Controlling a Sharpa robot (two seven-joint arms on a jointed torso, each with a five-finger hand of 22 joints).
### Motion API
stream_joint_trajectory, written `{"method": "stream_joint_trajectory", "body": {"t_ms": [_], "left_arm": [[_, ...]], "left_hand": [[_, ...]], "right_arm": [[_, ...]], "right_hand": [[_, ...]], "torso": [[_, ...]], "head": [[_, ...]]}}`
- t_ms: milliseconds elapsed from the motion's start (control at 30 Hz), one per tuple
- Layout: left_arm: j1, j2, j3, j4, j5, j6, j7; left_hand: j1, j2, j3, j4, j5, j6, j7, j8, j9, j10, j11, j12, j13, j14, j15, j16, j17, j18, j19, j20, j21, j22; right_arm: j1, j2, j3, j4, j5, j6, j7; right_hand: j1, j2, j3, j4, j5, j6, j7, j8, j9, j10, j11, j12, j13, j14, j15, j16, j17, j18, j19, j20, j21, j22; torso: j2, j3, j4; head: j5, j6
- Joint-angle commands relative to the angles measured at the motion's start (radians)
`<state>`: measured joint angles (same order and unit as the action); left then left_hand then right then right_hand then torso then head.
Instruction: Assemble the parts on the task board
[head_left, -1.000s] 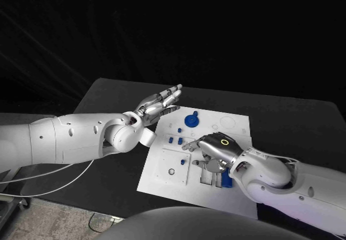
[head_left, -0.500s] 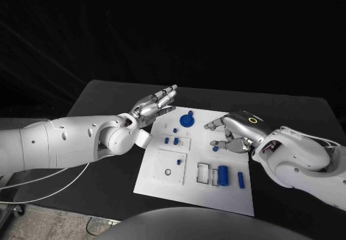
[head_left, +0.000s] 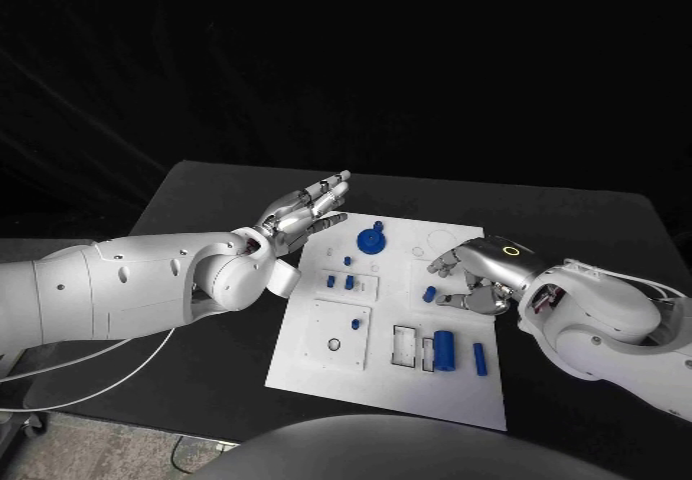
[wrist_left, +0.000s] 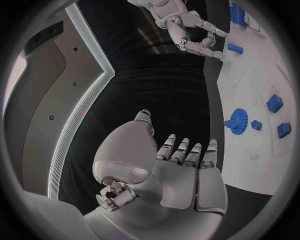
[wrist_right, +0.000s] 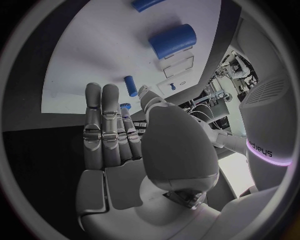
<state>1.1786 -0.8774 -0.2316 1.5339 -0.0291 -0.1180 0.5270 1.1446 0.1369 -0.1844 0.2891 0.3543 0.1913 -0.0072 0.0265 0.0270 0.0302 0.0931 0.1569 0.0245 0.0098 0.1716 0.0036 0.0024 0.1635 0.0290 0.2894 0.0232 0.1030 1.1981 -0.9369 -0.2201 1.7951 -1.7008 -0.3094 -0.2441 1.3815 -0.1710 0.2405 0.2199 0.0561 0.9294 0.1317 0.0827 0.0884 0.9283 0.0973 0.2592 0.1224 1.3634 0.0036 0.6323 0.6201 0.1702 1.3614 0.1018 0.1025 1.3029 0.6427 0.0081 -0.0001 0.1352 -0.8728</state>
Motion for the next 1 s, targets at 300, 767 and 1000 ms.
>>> {"method": "stream_joint_trajectory", "body": {"t_ms": [300, 767, 1000], "left_arm": [[-0.001, 0.000, 0.000, 0.000, -0.010, 0.020, 0.006], [-0.001, 0.003, 0.000, -0.002, -0.010, 0.025, 0.004], [-0.001, 0.004, 0.000, -0.002, -0.010, 0.028, 0.002]], "left_hand": [[0.013, 0.012, -0.006, -0.003, 0.012, 0.000, 0.006, 0.004, 0.001, -0.002, 0.009, 0.003, 0.001, -0.002, 0.007, 0.001, 0.001, 0.014, 0.010, 0.002, 0.004, 0.001], [0.023, 0.015, -0.007, -0.005, 0.024, 0.000, 0.007, 0.004, 0.001, -0.002, 0.010, 0.003, 0.001, -0.002, 0.007, 0.001, 0.001, 0.013, 0.010, 0.002, 0.004, 0.001], [0.027, 0.017, -0.008, -0.006, 0.029, 0.002, 0.011, 0.004, 0.001, -0.002, 0.010, 0.004, 0.001, -0.001, 0.008, 0.002, 0.001, 0.013, 0.011, 0.002, 0.004, 0.002]], "right_arm": [[-0.018, 0.030, 0.000, -0.038, -0.007, 0.028, 0.001], [-0.045, 0.074, 0.000, -0.078, -0.006, 0.021, 0.026], [-0.052, 0.081, 0.000, -0.088, -0.003, 0.020, 0.033]], "right_hand": [[0.042, 0.009, 0.014, -0.008, 0.018, 0.018, 0.015, 0.003, -0.004, 0.020, -0.004, 0.018, -0.002, 0.013, 0.001, 0.002, -0.008, 0.010, 0.015, 0.002, -0.010, -0.005], [0.065, 0.016, 0.029, -0.023, 0.043, 0.048, 0.018, 0.011, -0.004, 0.064, -0.006, 0.024, -0.008, 0.017, 0.000, 0.002, -0.014, 0.011, 0.022, 0.001, -0.015, -0.005], [0.070, 0.019, 0.044, -0.023, 0.047, 0.075, 0.016, 0.018, -0.002, 0.115, -0.011, 0.022, -0.015, 0.019, -0.005, 0.002, -0.017, 0.011, 0.026, -0.002, -0.018, -0.004]], "torso": [[0.000, -0.0001, 0.0005], [0.001, -0.0002, 0.0002], [0.000, -0.0001, 0.0000]], "head": [[0.006, 0.000], [0.007, 0.000], [0.007, 0.000]]}}
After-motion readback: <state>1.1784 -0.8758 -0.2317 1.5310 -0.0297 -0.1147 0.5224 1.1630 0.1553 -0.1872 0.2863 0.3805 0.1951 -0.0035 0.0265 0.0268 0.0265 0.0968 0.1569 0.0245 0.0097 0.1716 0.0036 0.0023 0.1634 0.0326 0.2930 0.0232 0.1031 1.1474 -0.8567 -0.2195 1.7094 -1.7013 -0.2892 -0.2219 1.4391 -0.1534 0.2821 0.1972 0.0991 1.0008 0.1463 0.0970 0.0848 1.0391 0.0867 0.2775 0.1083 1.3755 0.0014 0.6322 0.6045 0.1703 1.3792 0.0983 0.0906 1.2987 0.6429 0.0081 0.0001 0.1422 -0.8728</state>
